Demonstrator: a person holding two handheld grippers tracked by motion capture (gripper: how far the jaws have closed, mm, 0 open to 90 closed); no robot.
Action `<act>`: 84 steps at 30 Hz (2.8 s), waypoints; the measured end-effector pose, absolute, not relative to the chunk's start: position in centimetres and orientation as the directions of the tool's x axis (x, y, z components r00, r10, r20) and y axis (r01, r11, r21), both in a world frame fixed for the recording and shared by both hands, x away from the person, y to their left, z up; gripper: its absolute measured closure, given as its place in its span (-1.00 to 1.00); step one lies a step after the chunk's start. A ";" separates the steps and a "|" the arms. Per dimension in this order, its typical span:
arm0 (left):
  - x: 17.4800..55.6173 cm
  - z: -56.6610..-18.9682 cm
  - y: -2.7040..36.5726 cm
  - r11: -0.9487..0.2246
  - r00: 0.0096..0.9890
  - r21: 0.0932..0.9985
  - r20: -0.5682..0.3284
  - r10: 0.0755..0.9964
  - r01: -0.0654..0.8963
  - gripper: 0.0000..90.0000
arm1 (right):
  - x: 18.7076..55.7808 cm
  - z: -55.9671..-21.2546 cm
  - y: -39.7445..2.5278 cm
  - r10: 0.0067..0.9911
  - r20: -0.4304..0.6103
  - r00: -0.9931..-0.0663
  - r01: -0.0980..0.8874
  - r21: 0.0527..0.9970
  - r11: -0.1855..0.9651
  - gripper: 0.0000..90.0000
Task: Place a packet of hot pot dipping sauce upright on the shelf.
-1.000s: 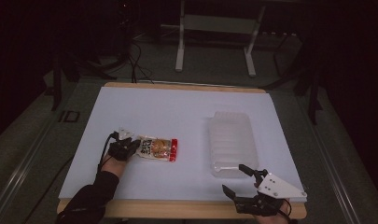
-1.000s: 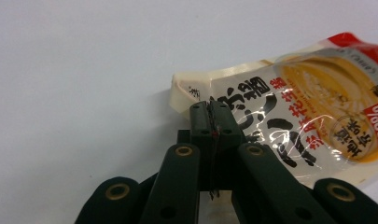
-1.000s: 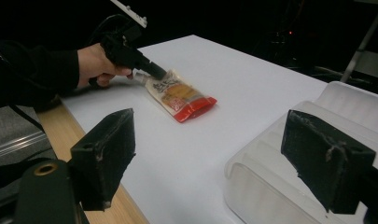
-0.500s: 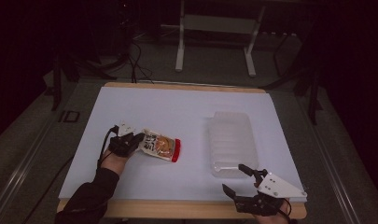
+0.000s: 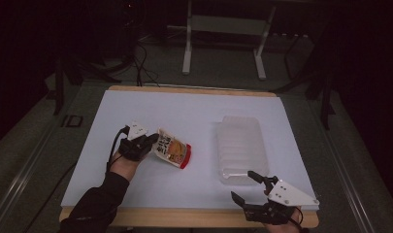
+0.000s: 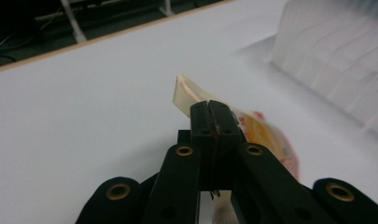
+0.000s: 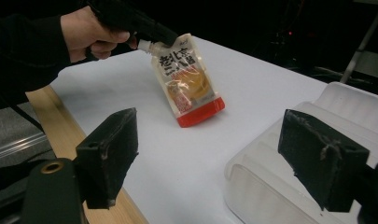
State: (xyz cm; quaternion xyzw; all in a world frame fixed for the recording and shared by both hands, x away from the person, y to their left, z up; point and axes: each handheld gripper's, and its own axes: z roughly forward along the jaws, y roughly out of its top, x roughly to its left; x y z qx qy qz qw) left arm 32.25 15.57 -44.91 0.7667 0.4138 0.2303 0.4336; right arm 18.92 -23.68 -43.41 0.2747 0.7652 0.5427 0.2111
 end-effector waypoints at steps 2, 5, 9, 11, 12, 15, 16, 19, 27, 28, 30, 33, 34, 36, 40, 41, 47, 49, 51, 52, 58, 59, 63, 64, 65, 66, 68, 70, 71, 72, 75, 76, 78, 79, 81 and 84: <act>32.2 -44.5 15.1 -0.285 0.563 0.860 -0.003 0.827 0.423 1.00 | 19.0 -43.4 -23.8 0.650 -0.020 -0.760 0.193 0.948 0.254 -0.53; 32.1 -44.0 14.3 -0.296 0.580 0.862 0.003 0.815 0.411 1.00 | 19.1 -43.4 -24.0 0.653 -0.005 -0.757 0.204 0.948 0.244 -0.50; 32.1 -43.2 13.3 -0.311 0.613 0.867 0.008 0.790 0.389 1.00 | 19.1 -43.3 -24.2 0.649 0.013 -0.761 0.212 0.950 0.229 -0.35; 32.0 -43.1 13.1 -0.311 0.619 0.870 0.008 0.785 0.383 1.00 | 19.1 -43.3 -24.2 0.644 0.013 -0.765 0.210 0.950 0.230 -0.30; 32.0 -42.9 12.9 -0.322 0.630 0.868 0.014 0.777 0.378 1.00 | 19.0 -43.1 -24.2 0.637 0.011 -0.770 0.200 0.954 0.225 -0.23; 32.0 -42.6 12.5 -0.320 0.648 0.870 0.003 0.762 0.374 1.00 | 18.9 -43.0 -24.2 0.639 0.009 -0.769 0.200 0.953 0.228 -0.13; 32.0 -42.5 12.3 -0.323 0.651 0.872 0.005 0.759 0.369 1.00 | 18.9 -43.0 -24.3 0.639 0.012 -0.769 0.204 0.952 0.227 -0.10; 31.9 -42.4 11.9 -0.329 0.663 0.872 0.006 0.749 0.363 1.00 | 18.9 -43.0 -24.3 0.636 0.015 -0.772 0.206 0.952 0.227 -0.07; 31.4 -41.3 10.9 -0.356 0.711 0.878 0.026 0.703 0.320 1.00 | 19.0 -43.0 -24.4 0.628 0.038 -0.777 0.220 0.951 0.215 -0.02; 31.4 -41.2 10.9 -0.357 0.718 0.878 0.021 0.695 0.319 1.00 | 19.1 -42.9 -24.4 0.627 0.037 -0.778 0.219 0.951 0.217 -0.02; 31.2 -41.0 10.9 -0.366 0.734 0.879 0.027 0.679 0.306 1.00 | 19.1 -42.9 -24.4 0.625 0.038 -0.779 0.223 0.950 0.220 -0.01; 31.1 -40.7 11.0 -0.380 0.763 0.878 0.026 0.646 0.292 1.00 | 19.3 -43.0 -24.3 0.626 0.042 -0.779 0.238 0.943 0.233 -0.11; 31.0 -40.6 11.0 -0.384 0.766 0.877 0.028 0.642 0.289 1.00 | 19.3 -43.0 -24.3 0.626 0.042 -0.779 0.238 0.943 0.233 -0.11; 30.8 -40.4 11.0 -0.393 0.786 0.875 0.025 0.618 0.281 1.00 | 19.5 -42.9 -24.2 0.622 0.034 -0.782 0.239 0.939 0.248 -0.19; 30.3 -39.6 11.1 -0.396 0.817 0.882 0.021 0.576 0.256 1.00 | 19.8 -42.6 -24.2 0.601 -0.011 -0.799 0.208 0.933 0.294 -0.21; 30.0 -39.3 11.2 -0.400 0.830 0.883 0.021 0.558 0.247 1.00 | 19.8 -42.6 -24.2 0.601 -0.011 -0.799 0.208 0.933 0.294 -0.21; 28.9 -38.0 11.4 -0.423 0.869 0.885 0.043 0.494 0.196 1.00 | 20.5 -41.2 -24.2 0.563 -0.005 -0.826 0.207 0.927 0.312 -0.04; 28.5 -37.6 11.4 -0.421 0.880 0.887 0.037 0.473 0.189 1.00 | 20.7 -40.6 -24.0 0.550 -0.006 -0.835 0.206 0.924 0.323 -0.03; 28.2 -37.3 11.4 -0.421 0.892 0.889 0.034 0.450 0.179 1.00 | 21.1 -40.1 -23.7 0.531 -0.010 -0.847 0.203 0.918 0.342 -0.04; 28.0 -37.1 11.4 -0.426 0.897 0.888 0.039 0.441 0.171 1.00 | 21.3 -39.8 -23.6 0.523 -0.009 -0.853 0.203 0.916 0.347 -0.04; 27.2 -36.4 11.3 -0.431 0.932 0.892 0.033 0.362 0.136 1.00 | 23.0 -37.9 -22.4 0.468 -0.027 -0.883 0.200 0.881 0.428 -0.13; 27.1 -36.4 11.3 -0.428 0.938 0.894 0.027 0.346 0.132 1.00 | 23.3 -37.6 -22.2 0.460 -0.034 -0.887 0.193 0.879 0.436 -0.16; 26.8 -36.1 11.4 -0.418 0.949 0.901 0.021 0.315 0.118 1.00 | 23.9 -36.2 -21.5 0.448 -0.083 -0.890 0.148 0.878 0.456 -0.21; 26.8 -36.0 11.3 -0.414 0.953 0.902 0.012 0.303 0.121 1.00 | 24.0 -35.9 -21.2 0.446 -0.096 -0.890 0.136 0.878 0.459 -0.23; 26.7 -36.0 11.3 -0.414 0.955 0.903 0.017 0.296 0.112 1.00 | 24.1 -35.6 -21.0 0.432 -0.098 -0.897 0.126 0.878 0.462 -0.23; 26.7 -36.0 11.3 -0.414 0.957 0.903 0.011 0.290 0.115 1.00 | 24.3 -35.3 -20.8 0.421 -0.104 -0.901 0.117 0.876 0.468 -0.23; 26.6 -36.0 11.1 -0.422 0.961 0.900 0.018 0.278 0.106 1.00 | 24.7 -34.8 -20.2 0.400 -0.118 -0.909 0.102 0.868 0.487 -0.23; 26.5 -36.0 10.9 -0.435 0.964 0.895 0.020 0.265 0.101 1.00 | 25.0 -34.5 -19.6 0.369 -0.124 -0.921 0.087 0.858 0.505 -0.21; 26.5 -36.0 10.8 -0.440 0.966 0.892 0.017 0.257 0.101 1.00 | 25.2 -34.4 -19.2 0.345 -0.120 -0.931 0.082 0.850 0.520 -0.18; 26.4 -36.1 10.7 -0.444 0.968 0.890 0.017 0.250 0.099 1.00 | 25.4 -34.4 -18.8 0.330 -0.118 -0.937 0.082 0.842 0.533 -0.17; 26.3 -36.1 10.5 -0.458 0.972 0.884 0.022 0.236 0.091 1.00 | 26.1 -34.9 -17.5 0.299 -0.120 -0.947 0.079 0.813 0.576 -0.14; 26.3 -36.2 10.4 -0.459 0.973 0.883 0.016 0.232 0.095 1.00 | 26.2 -35.1 -17.2 0.287 -0.118 -0.951 0.076 0.808 0.585 -0.12; 26.2 -36.2 10.2 -0.463 0.975 0.882 0.013 0.223 0.094 1.00 | 26.4 -35.4 -16.5 0.262 -0.109 -0.959 0.074 0.796 0.601 -0.11; 26.2 -36.3 10.2 -0.466 0.976 0.880 0.010 0.217 0.095 1.00 | 26.5 -35.5 -16.2 0.248 -0.110 -0.962 0.067 0.790 0.610 -0.09; 26.2 -36.5 10.0 -0.471 0.978 0.877 0.006 0.210 0.095 1.00 | 26.6 -35.7 -15.5 0.225 -0.117 -0.967 0.053 0.775 0.630 -0.06; 26.2 -36.6 9.7 -0.477 0.981 0.874 0.006 0.196 0.090 1.00 | 26.6 -35.8 -14.8 0.191 -0.138 -0.972 0.024 0.746 0.665 -0.01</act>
